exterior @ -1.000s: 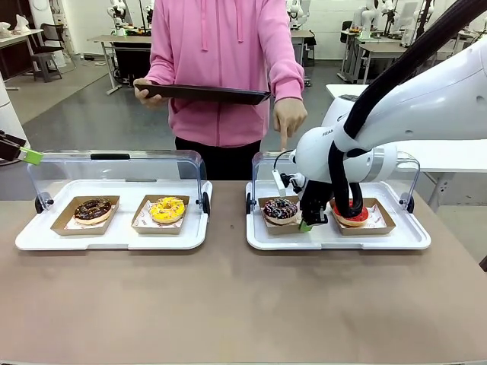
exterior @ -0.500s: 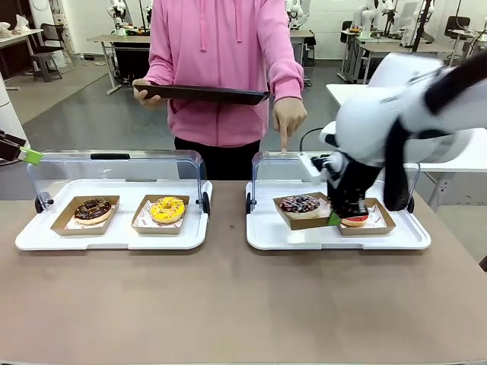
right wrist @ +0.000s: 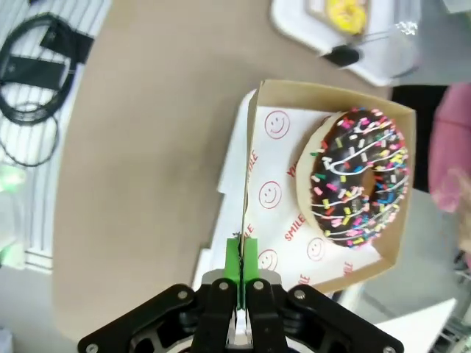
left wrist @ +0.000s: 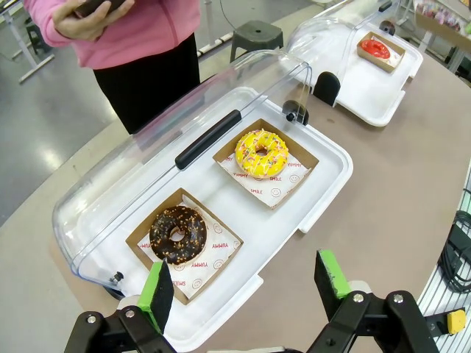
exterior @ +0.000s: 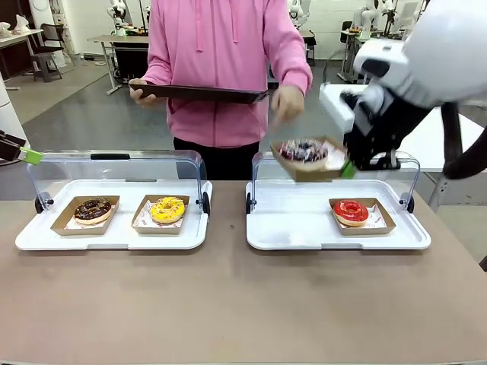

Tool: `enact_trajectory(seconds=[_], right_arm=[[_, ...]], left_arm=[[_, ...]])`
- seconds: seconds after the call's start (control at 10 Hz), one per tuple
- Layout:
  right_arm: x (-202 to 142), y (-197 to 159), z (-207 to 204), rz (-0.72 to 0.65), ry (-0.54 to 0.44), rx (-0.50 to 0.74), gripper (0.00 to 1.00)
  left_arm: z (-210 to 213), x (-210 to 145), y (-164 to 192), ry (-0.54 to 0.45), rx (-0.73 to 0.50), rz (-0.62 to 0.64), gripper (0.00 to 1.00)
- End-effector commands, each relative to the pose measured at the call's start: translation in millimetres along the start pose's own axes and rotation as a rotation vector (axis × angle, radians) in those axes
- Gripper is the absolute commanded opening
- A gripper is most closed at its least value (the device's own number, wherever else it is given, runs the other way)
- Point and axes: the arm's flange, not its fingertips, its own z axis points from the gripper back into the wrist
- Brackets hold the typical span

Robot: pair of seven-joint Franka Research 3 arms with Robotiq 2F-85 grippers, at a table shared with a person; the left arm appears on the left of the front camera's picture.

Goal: Provide the desired donut to the person.
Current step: Pick up and lift the Paper togo box containing the Donut pointed at by the person.

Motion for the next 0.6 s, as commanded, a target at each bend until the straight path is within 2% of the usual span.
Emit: enact_trajectory(seconds=[0.0,0.1,0.2,0.5], right_arm=[[6.6,-14.0,17.8,-0.051,0.026,-0.047,0.00],[9.6,-31.1,12.3,-0.106,0.068,0.012,0.00],[2.2,-7.6,18.8,-0.024,0.002,-0.040,0.00],[2.2,-7.6,18.8,-0.024,0.002,-0.040,0.00]], left_arm=[[0.2,-1.1,1.5,-0.010,-0.012,0.000,1.00],[0.2,-1.1,1.5,-0.010,-0.012,0.000,1.00],[0.2,-1.1,1.5,-0.010,-0.012,0.000,1.00],[0.2,-1.1,1.5,-0.010,-0.012,0.000,1.00]])
